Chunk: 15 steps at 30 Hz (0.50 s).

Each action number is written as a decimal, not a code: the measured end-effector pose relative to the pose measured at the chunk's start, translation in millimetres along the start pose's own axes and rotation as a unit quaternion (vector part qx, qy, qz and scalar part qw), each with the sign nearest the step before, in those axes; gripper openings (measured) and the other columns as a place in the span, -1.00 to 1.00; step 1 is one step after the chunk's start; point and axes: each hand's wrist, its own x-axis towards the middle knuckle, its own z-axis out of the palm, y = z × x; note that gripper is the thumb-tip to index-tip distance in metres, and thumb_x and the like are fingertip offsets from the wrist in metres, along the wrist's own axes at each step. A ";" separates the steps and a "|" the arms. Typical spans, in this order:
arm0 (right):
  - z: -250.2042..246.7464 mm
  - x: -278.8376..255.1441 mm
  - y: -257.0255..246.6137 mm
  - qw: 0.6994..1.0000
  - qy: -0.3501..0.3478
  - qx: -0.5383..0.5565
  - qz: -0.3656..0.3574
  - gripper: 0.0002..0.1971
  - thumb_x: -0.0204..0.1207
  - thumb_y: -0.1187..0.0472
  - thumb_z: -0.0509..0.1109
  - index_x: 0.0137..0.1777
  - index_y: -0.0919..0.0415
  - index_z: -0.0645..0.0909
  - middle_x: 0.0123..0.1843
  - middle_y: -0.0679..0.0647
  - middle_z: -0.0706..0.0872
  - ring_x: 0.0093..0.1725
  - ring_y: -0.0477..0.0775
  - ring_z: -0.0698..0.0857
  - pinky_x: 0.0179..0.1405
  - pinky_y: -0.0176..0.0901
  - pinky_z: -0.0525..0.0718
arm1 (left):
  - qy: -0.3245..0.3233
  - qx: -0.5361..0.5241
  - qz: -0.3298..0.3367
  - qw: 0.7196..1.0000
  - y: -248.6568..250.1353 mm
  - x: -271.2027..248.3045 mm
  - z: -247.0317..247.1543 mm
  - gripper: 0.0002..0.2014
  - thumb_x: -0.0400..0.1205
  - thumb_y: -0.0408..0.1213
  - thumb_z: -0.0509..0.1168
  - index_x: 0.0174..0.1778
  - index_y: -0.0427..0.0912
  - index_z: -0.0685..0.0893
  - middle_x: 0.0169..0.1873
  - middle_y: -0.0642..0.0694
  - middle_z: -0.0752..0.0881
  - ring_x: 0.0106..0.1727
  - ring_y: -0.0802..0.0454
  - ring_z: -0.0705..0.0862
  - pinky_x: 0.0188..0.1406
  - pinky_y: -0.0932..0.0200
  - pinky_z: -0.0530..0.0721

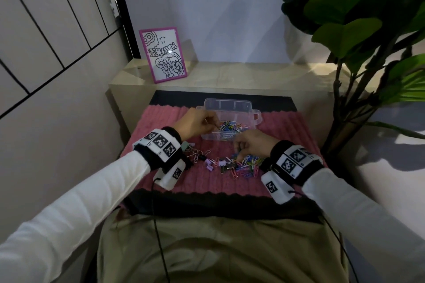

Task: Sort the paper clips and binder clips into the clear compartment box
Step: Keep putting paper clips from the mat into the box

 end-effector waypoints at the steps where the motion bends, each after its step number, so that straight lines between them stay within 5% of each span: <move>1: -2.5 -2.4 2.6 1.000 0.013 0.024 0.003 -0.87 0.35 0.33 0.51 -0.19 0.18 0.60 -0.30 -0.01 0.62 -0.28 -0.09 0.56 -0.35 -0.38 0.48 | -0.003 0.000 0.005 1.000 0.0 -7.1 -0.1 -0.84 0.55 -0.43 0.31 0.01 -0.25 0.71 -0.14 -0.01 0.72 -0.21 0.22 0.61 -0.30 0.72 0.45; 4: -12.5 -6.6 8.6 0.994 0.056 0.098 -0.010 -0.88 0.35 0.33 0.52 -0.23 0.17 0.62 -0.33 -0.02 0.64 -0.32 -0.07 0.60 -0.36 -0.47 0.54 | -0.028 -0.021 -0.006 0.999 -3.9 -27.4 -3.6 -0.87 0.56 -0.35 0.33 0.01 -0.19 0.68 -0.21 0.02 0.69 -0.38 0.36 0.61 -0.36 0.63 0.50; 8: -23.7 -10.1 10.7 0.972 0.096 0.210 -0.036 -0.87 0.37 0.38 0.50 -0.28 0.19 0.61 -0.33 0.16 0.69 -0.39 0.04 0.65 -0.42 -0.25 0.65 | -0.023 -0.074 -0.056 0.995 -13.3 -44.5 -12.4 -0.88 0.54 -0.33 0.36 -0.02 -0.15 0.68 -0.16 -0.01 0.74 -0.30 0.36 0.68 -0.30 0.52 0.57; 12: -36.2 -4.4 5.5 0.969 0.165 0.184 -0.023 -0.86 0.36 0.36 0.51 -0.31 0.15 0.64 -0.33 0.10 0.71 -0.36 0.03 0.66 -0.40 -0.41 0.63 | -0.001 -0.094 -0.087 0.992 -24.4 -59.6 -18.2 -0.88 0.56 -0.40 0.33 -0.03 -0.15 0.68 -0.30 0.15 0.70 -0.40 0.51 0.65 -0.36 0.62 0.56; 15: -47.5 8.8 3.6 0.962 0.201 0.185 0.006 -0.94 0.40 0.41 0.47 -0.15 0.36 0.66 -0.29 0.12 0.71 -0.45 -0.13 0.68 -0.47 -0.43 0.60 | 0.008 -0.112 -0.092 0.989 -32.8 -67.3 -18.8 -0.84 0.56 -0.46 0.31 -0.05 -0.14 0.70 -0.29 0.10 0.73 -0.39 0.43 0.69 -0.33 0.57 0.62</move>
